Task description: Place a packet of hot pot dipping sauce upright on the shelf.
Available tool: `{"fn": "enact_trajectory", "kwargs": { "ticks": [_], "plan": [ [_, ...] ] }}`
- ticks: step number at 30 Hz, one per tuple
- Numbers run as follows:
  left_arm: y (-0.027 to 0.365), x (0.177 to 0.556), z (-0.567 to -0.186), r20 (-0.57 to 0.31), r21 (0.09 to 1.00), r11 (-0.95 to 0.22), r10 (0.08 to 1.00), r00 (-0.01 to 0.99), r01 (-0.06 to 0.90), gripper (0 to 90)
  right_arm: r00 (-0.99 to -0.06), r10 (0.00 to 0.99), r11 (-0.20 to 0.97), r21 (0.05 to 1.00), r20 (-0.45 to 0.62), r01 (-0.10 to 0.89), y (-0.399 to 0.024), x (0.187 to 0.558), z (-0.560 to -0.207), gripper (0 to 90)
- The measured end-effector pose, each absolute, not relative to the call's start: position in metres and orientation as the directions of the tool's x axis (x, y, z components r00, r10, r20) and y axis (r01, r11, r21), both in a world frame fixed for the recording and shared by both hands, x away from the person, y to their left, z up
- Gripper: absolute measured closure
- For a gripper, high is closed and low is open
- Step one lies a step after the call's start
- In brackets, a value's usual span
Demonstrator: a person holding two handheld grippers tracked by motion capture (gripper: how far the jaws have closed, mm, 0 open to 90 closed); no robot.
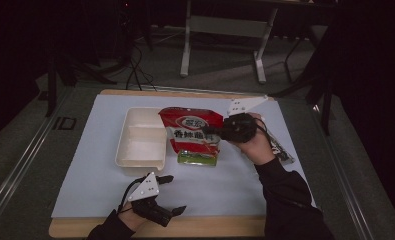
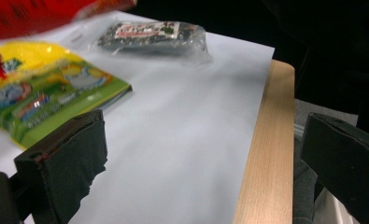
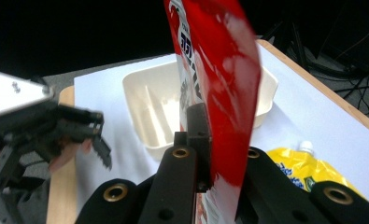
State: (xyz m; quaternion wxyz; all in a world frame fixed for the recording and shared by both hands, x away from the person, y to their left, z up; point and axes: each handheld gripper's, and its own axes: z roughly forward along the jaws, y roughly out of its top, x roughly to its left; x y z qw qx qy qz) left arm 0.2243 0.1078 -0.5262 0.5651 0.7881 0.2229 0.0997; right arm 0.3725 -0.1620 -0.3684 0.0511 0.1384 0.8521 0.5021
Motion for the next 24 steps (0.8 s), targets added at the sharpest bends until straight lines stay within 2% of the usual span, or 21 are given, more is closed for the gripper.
{"fn": "enact_trajectory", "kwargs": {
  "ticks": [10, 24],
  "plan": [
    [0.105, 0.221, -0.532, -0.055, 0.936, -0.289, 0.441, 0.896, 0.2, 2.0, -0.954, 0.292, 0.425, 0.885, 0.066, 0.191, -0.134, 0.404, -0.359, 90.0],
    [0.108, 0.217, -0.535, -0.052, 0.933, -0.295, 0.454, 0.89, 0.204, 2.0, -0.954, 0.286, 0.396, 0.895, 0.093, 0.206, -0.09, 0.438, -0.355, 90.0]
  ]
}}
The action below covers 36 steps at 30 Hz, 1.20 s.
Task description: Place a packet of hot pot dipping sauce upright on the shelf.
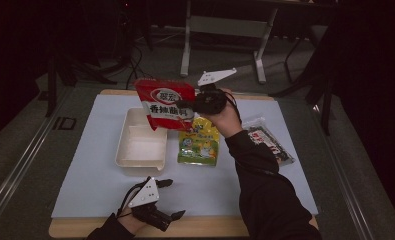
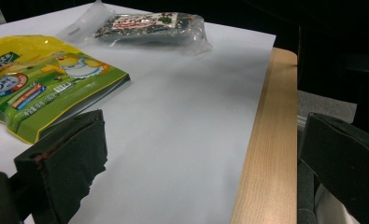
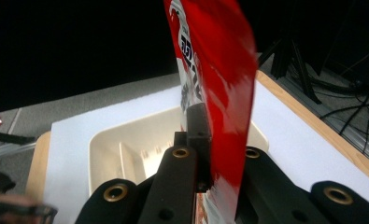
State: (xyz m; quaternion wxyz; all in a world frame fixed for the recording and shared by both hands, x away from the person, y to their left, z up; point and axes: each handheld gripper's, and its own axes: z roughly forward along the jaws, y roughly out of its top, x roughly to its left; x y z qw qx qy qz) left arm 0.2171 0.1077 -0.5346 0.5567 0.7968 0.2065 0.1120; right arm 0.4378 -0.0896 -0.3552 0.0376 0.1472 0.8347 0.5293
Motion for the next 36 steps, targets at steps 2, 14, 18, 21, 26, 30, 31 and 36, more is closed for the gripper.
{"fn": "enact_trajectory", "kwargs": {
  "ticks": [2, 14, 18, 21, 26, 30, 31, 36],
  "plan": [
    [0.108, 0.216, -0.534, -0.041, 0.933, -0.301, 0.455, 0.89, 0.197, 2.0, -0.953, 0.286, 0.387, 0.898, 0.1, 0.21, -0.084, 0.442, -0.355, 90.0],
    [0.111, 0.213, -0.535, -0.044, 0.936, -0.291, 0.466, 0.883, 0.2, 2.0, -0.946, 0.305, 0.356, 0.907, 0.115, 0.225, -0.058, 0.465, -0.364, 90.0],
    [0.112, 0.212, -0.535, -0.044, 0.934, -0.294, 0.466, 0.884, 0.202, 2.0, -0.942, 0.309, 0.35, 0.906, 0.129, 0.239, -0.049, 0.474, -0.373, 90.0],
    [0.113, 0.212, -0.535, -0.046, 0.934, -0.293, 0.466, 0.884, 0.203, 2.0, -0.936, 0.321, 0.344, 0.904, 0.141, 0.254, -0.04, 0.482, -0.382, 90.0],
    [0.113, 0.211, -0.535, -0.051, 0.935, -0.289, 0.464, 0.884, 0.205, 2.0, -0.935, 0.319, 0.337, 0.903, 0.158, 0.267, -0.028, 0.493, -0.392, 90.0],
    [0.113, 0.211, -0.535, -0.051, 0.935, -0.289, 0.464, 0.884, 0.206, 2.0, -0.938, 0.306, 0.347, 0.898, 0.166, 0.272, -0.018, 0.5, -0.399, 90.0],
    [0.114, 0.211, -0.535, -0.053, 0.936, -0.287, 0.464, 0.884, 0.207, 2.0, -0.938, 0.307, 0.354, 0.896, 0.16, 0.269, -0.015, 0.501, -0.4, 90.0],
    [0.114, 0.211, -0.535, -0.054, 0.936, -0.284, 0.463, 0.884, 0.206, 2.0, -0.939, 0.305, 0.369, 0.889, 0.16, 0.272, -0.004, 0.507, -0.414, 90.0]
  ]
}}
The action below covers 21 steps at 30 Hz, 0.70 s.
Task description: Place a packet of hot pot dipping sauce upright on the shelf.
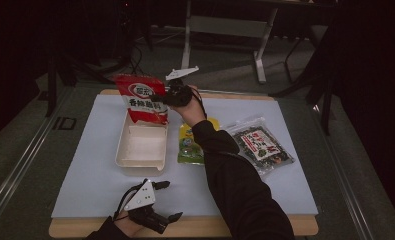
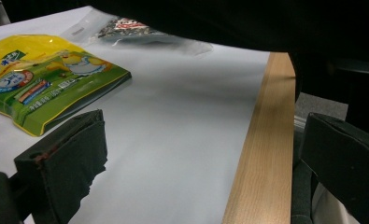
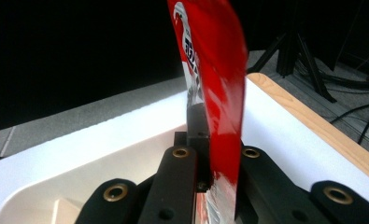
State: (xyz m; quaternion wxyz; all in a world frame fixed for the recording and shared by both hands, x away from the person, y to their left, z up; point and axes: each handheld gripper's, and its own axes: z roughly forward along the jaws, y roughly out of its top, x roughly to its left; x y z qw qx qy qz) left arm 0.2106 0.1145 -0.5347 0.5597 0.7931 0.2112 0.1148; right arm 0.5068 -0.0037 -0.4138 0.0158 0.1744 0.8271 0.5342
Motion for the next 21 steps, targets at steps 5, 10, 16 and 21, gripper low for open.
{"fn": "enact_trajectory", "kwargs": {
  "ticks": [5, 10, 16, 21],
  "plan": [
    [0.115, 0.21, -0.535, -0.053, 0.935, -0.288, 0.462, 0.886, 0.205, 2.0, -0.932, 0.316, 0.372, 0.881, 0.177, 0.293, 0.002, 0.511, -0.428, 90.0],
    [0.114, 0.21, -0.536, -0.05, 0.935, -0.292, 0.459, 0.887, 0.203, 2.0, -0.926, 0.326, 0.372, 0.874, 0.192, 0.312, 0.005, 0.513, -0.437, 90.0],
    [0.113, 0.209, -0.536, -0.046, 0.933, -0.299, 0.454, 0.89, 0.2, 2.0, -0.924, 0.326, 0.393, 0.86, 0.201, 0.326, 0.007, 0.511, -0.448, 90.0],
    [0.112, 0.21, -0.536, -0.049, 0.932, -0.3, 0.451, 0.891, 0.203, 2.0, -0.925, 0.329, 0.436, 0.838, 0.19, 0.327, 0.006, 0.509, -0.451, 83.8]
  ]
}}
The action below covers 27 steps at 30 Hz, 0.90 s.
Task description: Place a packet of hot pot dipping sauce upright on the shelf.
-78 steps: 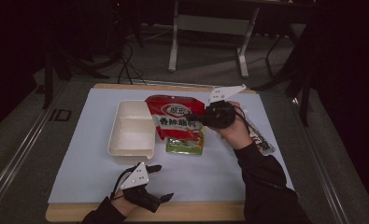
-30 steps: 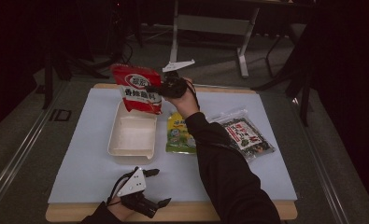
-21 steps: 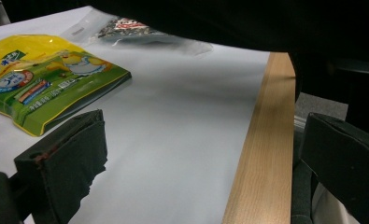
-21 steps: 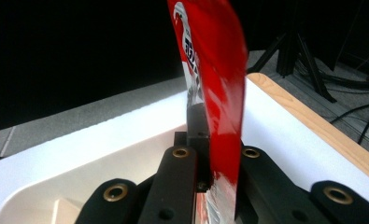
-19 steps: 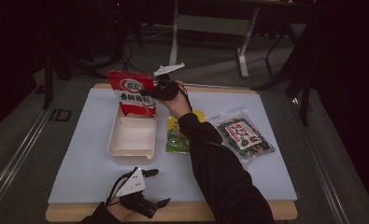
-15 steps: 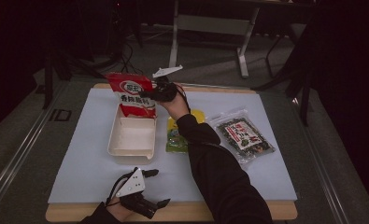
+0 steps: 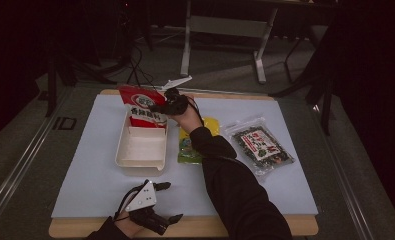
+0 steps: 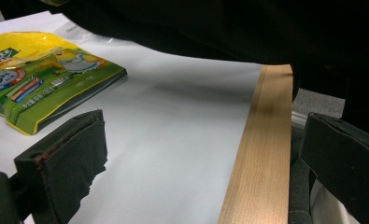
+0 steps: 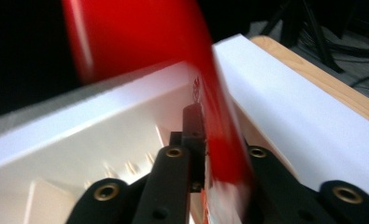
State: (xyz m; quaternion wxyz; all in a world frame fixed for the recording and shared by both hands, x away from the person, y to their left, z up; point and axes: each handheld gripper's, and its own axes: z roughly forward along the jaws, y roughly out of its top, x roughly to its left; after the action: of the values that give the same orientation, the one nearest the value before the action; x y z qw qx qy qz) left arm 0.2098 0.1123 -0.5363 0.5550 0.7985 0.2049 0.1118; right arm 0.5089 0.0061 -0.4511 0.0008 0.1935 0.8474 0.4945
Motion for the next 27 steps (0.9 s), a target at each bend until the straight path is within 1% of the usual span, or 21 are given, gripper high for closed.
{"fn": "enact_trajectory", "kwargs": {
  "ticks": [1, 3, 7, 10, 14, 19, 22, 23, 25, 27],
  "plan": [
    [0.112, 0.21, -0.536, -0.049, 0.932, -0.3, 0.45, 0.892, 0.203, 2.1, -0.928, 0.328, 0.451, 0.834, 0.178, 0.319, 0.006, 0.508, -0.451, 80.7],
    [0.112, 0.209, -0.536, -0.045, 0.931, -0.305, 0.447, 0.894, 0.199, 2.0, -0.928, 0.334, 0.464, 0.828, 0.164, 0.314, 0.003, 0.505, -0.449, 78.2],
    [0.111, 0.209, -0.536, -0.041, 0.931, -0.307, 0.446, 0.894, 0.196, 2.0, -0.926, 0.344, 0.459, 0.833, 0.154, 0.309, -0.007, 0.501, -0.446, 68.6],
    [0.111, 0.209, -0.536, -0.04, 0.931, -0.308, 0.446, 0.894, 0.195, 2.0, -0.927, 0.349, 0.461, 0.836, 0.138, 0.298, -0.015, 0.496, -0.442, 66.0],
    [0.11, 0.21, -0.536, -0.039, 0.931, -0.31, 0.445, 0.895, 0.195, 2.0, -0.925, 0.356, 0.451, 0.842, 0.135, 0.296, -0.027, 0.491, -0.439, 64.1],
    [0.109, 0.21, -0.537, -0.038, 0.929, -0.315, 0.444, 0.895, 0.196, 2.0, -0.915, 0.382, 0.442, 0.845, 0.127, 0.302, -0.052, 0.486, -0.437, 63.0],
    [0.109, 0.21, -0.537, -0.039, 0.928, -0.315, 0.444, 0.895, 0.197, 2.0, -0.913, 0.388, 0.443, 0.844, 0.125, 0.304, -0.056, 0.485, -0.437, 62.9],
    [0.109, 0.211, -0.537, -0.037, 0.928, -0.316, 0.445, 0.895, 0.196, 2.0, -0.908, 0.401, 0.445, 0.842, 0.118, 0.306, -0.071, 0.481, -0.437, 62.9],
    [0.109, 0.211, -0.536, -0.038, 0.929, -0.314, 0.445, 0.895, 0.195, 2.0, -0.905, 0.409, 0.445, 0.841, 0.116, 0.309, -0.08, 0.478, -0.437, 62.9],
    [0.109, 0.211, -0.536, -0.039, 0.93, -0.312, 0.445, 0.895, 0.195, 2.0, -0.905, 0.409, 0.445, 0.841, 0.116, 0.309, -0.08, 0.478, -0.437, 62.9]
  ]
}}
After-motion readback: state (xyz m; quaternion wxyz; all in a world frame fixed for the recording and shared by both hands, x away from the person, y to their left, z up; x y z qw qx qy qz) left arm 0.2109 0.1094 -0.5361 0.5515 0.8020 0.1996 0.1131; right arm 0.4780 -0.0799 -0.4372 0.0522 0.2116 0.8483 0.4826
